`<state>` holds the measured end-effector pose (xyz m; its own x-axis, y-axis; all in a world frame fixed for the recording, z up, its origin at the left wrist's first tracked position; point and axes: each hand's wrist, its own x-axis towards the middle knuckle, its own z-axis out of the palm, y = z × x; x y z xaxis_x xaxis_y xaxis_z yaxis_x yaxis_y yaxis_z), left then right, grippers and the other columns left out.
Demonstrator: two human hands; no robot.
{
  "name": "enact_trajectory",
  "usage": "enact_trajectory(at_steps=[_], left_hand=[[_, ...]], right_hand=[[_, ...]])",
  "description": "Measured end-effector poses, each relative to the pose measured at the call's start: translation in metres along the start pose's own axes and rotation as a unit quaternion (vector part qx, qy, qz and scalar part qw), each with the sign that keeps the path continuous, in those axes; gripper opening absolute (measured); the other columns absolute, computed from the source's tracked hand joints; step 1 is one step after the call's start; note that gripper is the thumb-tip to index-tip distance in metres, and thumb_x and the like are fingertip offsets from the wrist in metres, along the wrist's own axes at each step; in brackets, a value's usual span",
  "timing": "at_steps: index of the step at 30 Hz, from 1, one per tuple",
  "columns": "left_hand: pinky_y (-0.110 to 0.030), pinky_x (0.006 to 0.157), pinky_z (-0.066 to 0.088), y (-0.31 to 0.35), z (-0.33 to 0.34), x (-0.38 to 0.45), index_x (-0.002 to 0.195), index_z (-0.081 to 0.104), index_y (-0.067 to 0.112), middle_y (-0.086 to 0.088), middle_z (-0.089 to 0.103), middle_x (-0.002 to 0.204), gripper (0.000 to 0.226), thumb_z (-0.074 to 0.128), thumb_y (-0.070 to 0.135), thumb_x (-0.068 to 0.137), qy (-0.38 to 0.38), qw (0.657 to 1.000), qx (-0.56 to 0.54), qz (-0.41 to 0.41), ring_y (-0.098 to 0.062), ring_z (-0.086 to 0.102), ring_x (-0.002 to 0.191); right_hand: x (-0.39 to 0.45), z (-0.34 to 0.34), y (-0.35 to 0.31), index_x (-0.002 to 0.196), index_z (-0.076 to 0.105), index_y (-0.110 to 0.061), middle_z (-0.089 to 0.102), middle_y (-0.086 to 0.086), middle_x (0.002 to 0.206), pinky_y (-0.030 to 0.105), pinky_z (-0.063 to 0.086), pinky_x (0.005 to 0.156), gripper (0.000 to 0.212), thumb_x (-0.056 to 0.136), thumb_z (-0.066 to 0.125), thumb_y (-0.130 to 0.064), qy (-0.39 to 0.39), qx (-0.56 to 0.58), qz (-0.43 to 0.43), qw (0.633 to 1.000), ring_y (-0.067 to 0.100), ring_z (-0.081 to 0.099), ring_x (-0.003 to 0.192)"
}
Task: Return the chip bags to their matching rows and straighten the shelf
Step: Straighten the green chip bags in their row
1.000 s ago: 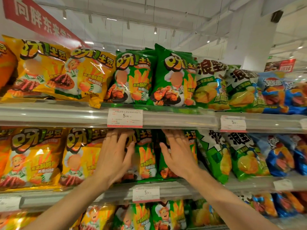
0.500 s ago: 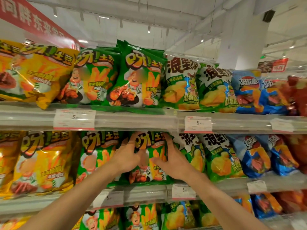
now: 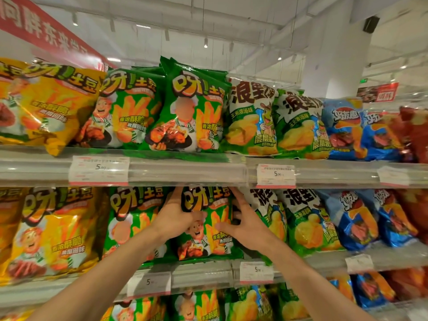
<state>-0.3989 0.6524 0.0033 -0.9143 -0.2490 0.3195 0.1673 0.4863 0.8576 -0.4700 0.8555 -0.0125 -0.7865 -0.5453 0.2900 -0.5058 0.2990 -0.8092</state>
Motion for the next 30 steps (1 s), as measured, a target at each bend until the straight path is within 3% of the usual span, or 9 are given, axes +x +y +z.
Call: enact_trajectory(at_steps=[2,8,12,14,17,21,24,27,30], left_hand=[[-0.039,0.088,0.056,-0.001,-0.002,0.0,0.137,0.035,0.041,-0.004,0.06,0.127,0.082,0.085,0.03,0.073,-0.001,1.0,-0.004,-0.008,-0.026,0.061,0.113],[-0.036,0.099,0.046,-0.003,0.001,-0.002,0.129,0.029,0.059,0.006,0.037,0.14,0.08,0.082,0.029,0.078,0.011,0.999,0.027,0.035,-0.018,0.046,0.126],[-0.052,0.096,0.053,0.003,0.0,-0.003,0.146,0.027,0.044,0.001,0.035,0.147,0.085,0.079,0.024,0.083,-0.007,0.997,0.061,0.039,-0.03,0.052,0.126],[-0.047,0.104,0.048,0.005,-0.001,-0.01,0.152,0.02,0.042,0.0,0.033,0.155,0.088,0.077,0.032,0.085,0.002,0.991,0.123,0.06,-0.031,0.051,0.13],[-0.038,0.101,0.049,0.002,-0.009,-0.027,0.154,0.018,0.037,-0.005,0.035,0.155,0.079,0.065,0.042,0.091,0.05,0.96,0.246,0.124,-0.03,0.056,0.123],[-0.048,0.085,0.053,-0.013,-0.03,-0.039,0.142,0.049,0.019,-0.016,0.052,0.136,0.048,0.057,0.026,0.095,0.149,0.869,0.414,0.227,-0.038,0.058,0.111],[-0.054,0.104,0.037,-0.026,-0.043,-0.039,0.142,0.053,0.017,-0.017,0.054,0.135,0.054,0.043,0.039,0.094,0.172,0.82,0.502,0.214,-0.039,0.049,0.124],[-0.054,0.117,0.021,-0.039,-0.05,-0.038,0.148,0.045,0.019,-0.016,0.05,0.144,0.057,0.039,0.044,0.097,0.151,0.81,0.53,0.199,-0.036,0.039,0.137],[-0.053,0.119,0.019,-0.042,-0.053,-0.037,0.15,0.043,0.019,-0.016,0.05,0.146,0.057,0.035,0.044,0.099,0.138,0.815,0.528,0.197,-0.036,0.038,0.139]], right_hand=[[0.001,-0.002,0.002,0.148,0.011,-0.05,0.043,-0.04,0.119,0.008,0.05,0.081,0.103,0.08,0.081,-0.017,-0.007,0.01,-0.002,1.0,-0.018,0.056,0.103],[0.004,-0.006,0.006,0.134,0.015,-0.066,0.047,-0.051,0.11,0.019,0.053,0.089,0.098,0.082,0.078,-0.012,-0.031,0.0,-0.003,1.0,-0.011,0.06,0.103],[-0.003,-0.004,-0.007,0.14,0.005,-0.063,0.043,-0.04,0.12,0.007,0.046,0.086,0.098,0.086,0.074,-0.02,-0.031,-0.05,-0.007,0.998,-0.016,0.054,0.105],[-0.01,-0.004,-0.017,0.138,0.003,-0.066,0.049,-0.023,0.133,0.013,0.049,0.087,0.091,0.087,0.071,-0.033,-0.016,-0.131,-0.021,0.991,-0.002,0.057,0.112],[-0.021,0.001,-0.023,0.154,0.012,-0.034,0.044,0.003,0.141,0.034,0.052,0.09,0.079,0.091,0.056,-0.055,0.093,-0.338,-0.047,0.935,0.022,0.058,0.115],[-0.022,0.026,-0.027,0.145,0.041,-0.013,0.046,0.015,0.14,0.042,0.045,0.103,0.062,0.097,0.043,-0.051,0.188,-0.455,-0.139,0.859,0.032,0.046,0.128],[-0.01,0.048,-0.029,0.154,0.029,-0.015,0.033,0.018,0.155,0.052,0.025,0.118,0.065,0.1,0.024,-0.051,0.165,-0.472,-0.169,0.849,0.036,0.03,0.143],[-0.002,0.069,-0.026,0.158,0.011,-0.02,0.016,0.014,0.163,0.057,0.015,0.119,0.065,0.101,0.003,-0.05,0.13,-0.479,-0.161,0.853,0.033,0.012,0.151],[0.004,0.08,-0.022,0.158,0.007,-0.022,0.012,0.013,0.164,0.058,0.013,0.119,0.063,0.102,0.004,-0.05,0.139,-0.475,-0.148,0.856,0.03,0.004,0.152]])
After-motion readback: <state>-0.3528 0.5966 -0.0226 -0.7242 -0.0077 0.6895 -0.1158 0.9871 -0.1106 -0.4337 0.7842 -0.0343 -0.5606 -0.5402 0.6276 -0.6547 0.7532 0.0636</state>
